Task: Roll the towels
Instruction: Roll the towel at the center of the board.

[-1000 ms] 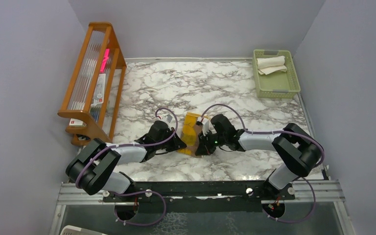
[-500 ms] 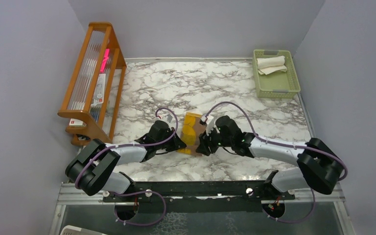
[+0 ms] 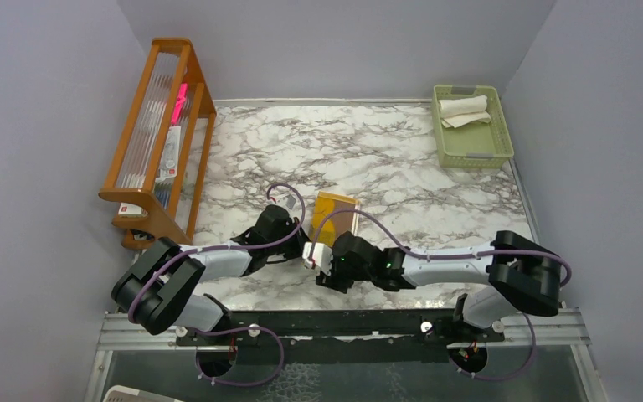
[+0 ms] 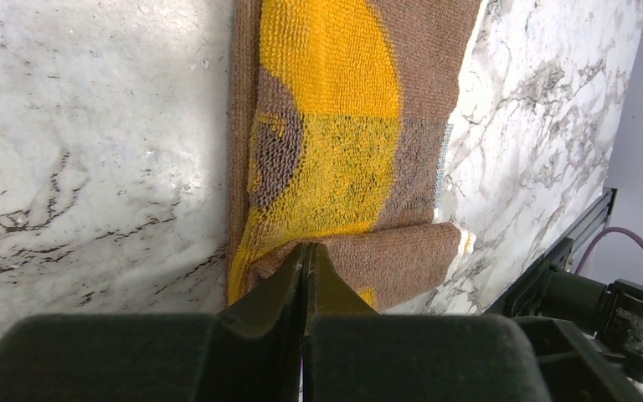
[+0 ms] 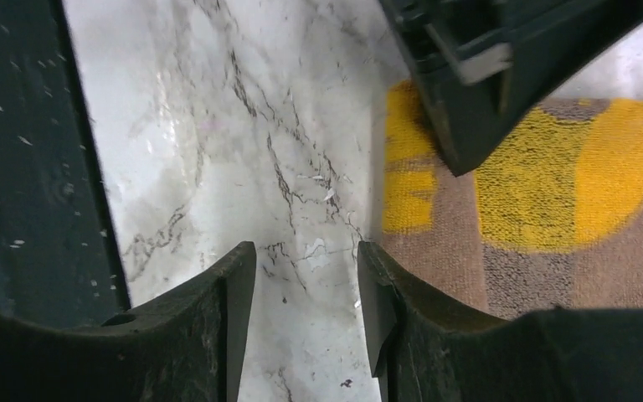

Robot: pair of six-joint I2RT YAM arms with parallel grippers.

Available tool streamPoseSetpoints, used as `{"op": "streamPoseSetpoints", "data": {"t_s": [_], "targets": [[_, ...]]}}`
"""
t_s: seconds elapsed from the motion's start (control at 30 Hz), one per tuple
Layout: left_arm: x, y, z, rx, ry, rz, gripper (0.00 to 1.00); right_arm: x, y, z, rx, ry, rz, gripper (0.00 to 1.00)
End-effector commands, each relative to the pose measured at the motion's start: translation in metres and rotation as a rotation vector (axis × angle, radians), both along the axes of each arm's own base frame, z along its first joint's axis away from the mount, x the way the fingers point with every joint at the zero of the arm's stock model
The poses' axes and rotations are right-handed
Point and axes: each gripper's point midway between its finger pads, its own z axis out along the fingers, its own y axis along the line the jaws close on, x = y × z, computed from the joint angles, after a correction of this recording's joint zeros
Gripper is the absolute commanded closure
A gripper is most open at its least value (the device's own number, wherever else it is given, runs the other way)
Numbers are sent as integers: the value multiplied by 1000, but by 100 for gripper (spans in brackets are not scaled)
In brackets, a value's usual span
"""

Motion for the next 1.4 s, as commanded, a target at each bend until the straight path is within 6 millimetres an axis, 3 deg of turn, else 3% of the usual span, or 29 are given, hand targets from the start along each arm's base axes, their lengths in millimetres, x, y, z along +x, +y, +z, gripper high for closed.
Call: {"op": "streamPoseSetpoints", "data": {"t_s": [0.0,0.4,0.67,1.07,1.37], "targets": [[-17,30,-37,169,80,21,100,13,3,-8,-117,-147,-7,50],[-17,30,-38,171,86,22,100,37,7,11,-117,-397,-46,47],[-17,30,-41,175,97,20,100,36,-1,-19,-199,-379,-29,46],[-17,30,-39,181,95,7,100,35,-13,-53,-353,-341,-18,55],[-16,29,-35,190,80,-18,100,53,-33,-66,-448,-337,-104,57]]}}
